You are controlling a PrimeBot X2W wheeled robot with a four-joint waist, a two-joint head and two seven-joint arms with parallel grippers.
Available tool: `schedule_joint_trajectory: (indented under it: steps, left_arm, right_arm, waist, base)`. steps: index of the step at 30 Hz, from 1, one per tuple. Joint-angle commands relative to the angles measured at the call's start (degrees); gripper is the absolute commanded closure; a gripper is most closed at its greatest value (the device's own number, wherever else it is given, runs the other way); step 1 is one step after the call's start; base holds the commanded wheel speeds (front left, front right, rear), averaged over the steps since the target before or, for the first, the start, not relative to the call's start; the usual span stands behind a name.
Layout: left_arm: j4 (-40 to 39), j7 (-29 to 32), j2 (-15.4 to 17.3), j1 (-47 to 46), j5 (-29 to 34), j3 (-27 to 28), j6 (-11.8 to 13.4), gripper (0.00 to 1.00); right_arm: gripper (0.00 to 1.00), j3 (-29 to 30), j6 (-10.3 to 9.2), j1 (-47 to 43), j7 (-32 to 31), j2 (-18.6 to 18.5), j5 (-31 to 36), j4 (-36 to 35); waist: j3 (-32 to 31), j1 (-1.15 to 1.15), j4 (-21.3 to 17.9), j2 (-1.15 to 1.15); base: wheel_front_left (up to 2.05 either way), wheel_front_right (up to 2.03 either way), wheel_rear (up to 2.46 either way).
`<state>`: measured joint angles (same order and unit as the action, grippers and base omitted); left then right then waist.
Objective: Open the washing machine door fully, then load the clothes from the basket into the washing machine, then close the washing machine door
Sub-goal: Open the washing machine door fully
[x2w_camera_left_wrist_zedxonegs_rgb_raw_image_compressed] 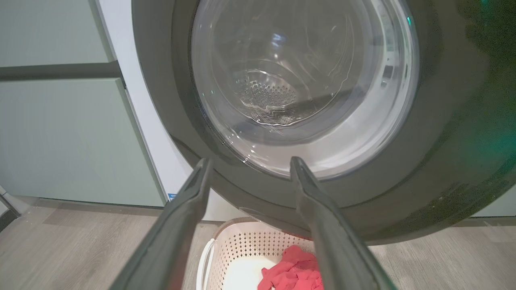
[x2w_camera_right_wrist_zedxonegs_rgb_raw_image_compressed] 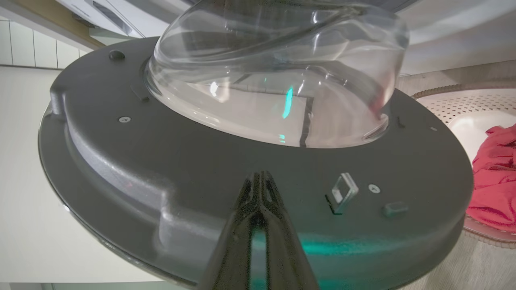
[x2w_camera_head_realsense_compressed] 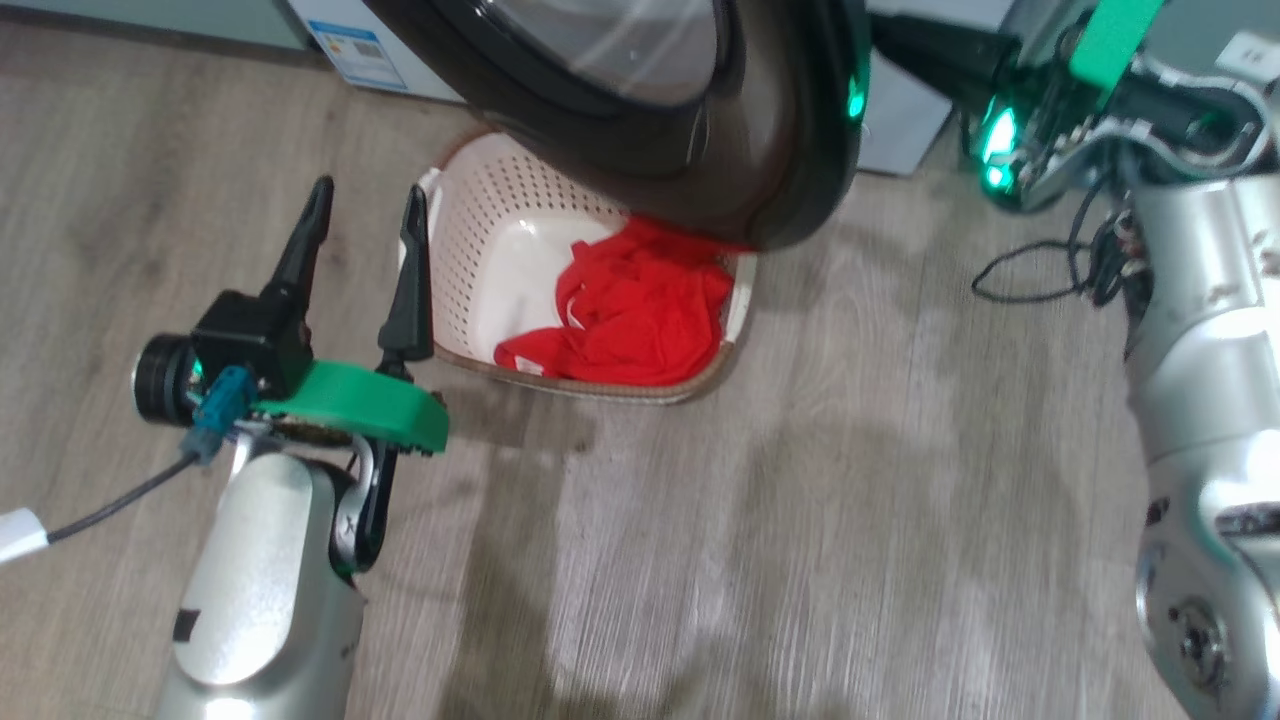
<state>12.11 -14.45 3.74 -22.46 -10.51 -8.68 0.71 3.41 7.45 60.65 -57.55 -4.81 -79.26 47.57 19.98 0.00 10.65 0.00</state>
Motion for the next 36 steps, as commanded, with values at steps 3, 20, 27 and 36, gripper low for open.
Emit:
schedule_joint_trajectory:
  steps: [3, 20, 27, 36]
  left_arm:
    - [-1.08, -0.54, 0.68, 0.51, 0.0, 2.12, 0.36, 0.0]
    - [1.56, -0.12, 0.51, 4.35, -1.51, 1.39, 1.58, 0.0]
    - [1.85, -0.15, 0.17, 5.35, -2.39, 0.36, 1.9, 0.0]
    - [2.4, -0.29, -0.4, 5.29, -3.86, -1.68, 2.52, 0.0]
  right_arm:
    - [1.0, -1.51, 0.03, -0.76, -0.97, 1.8, -1.1, -2.98]
    - [1.0, -17.05, 0.03, -12.43, 1.18, 1.92, -14.7, -9.23]
    - [1.0, -22.56, 0.03, -13.9, 5.6, 1.92, -18.67, -10.1]
    - [1.0, -26.5, 0.03, -14.7, 10.54, 1.93, -20.82, -10.59]
  waist:
    - [-1.93, 0.0, 1.36, 0.0]
    - [-7.6, 0.0, 7.96, 0.0]
    - [-8.47, 0.0, 10.9, 0.0]
    - [-8.98, 0.0, 15.25, 0.0]
  base:
    - [0.0, 0.0, 0.0]
    - [0.0, 0.0, 0.0]
    - [0.0, 0.0, 0.0]
    - [0.0, 0.0, 0.0]
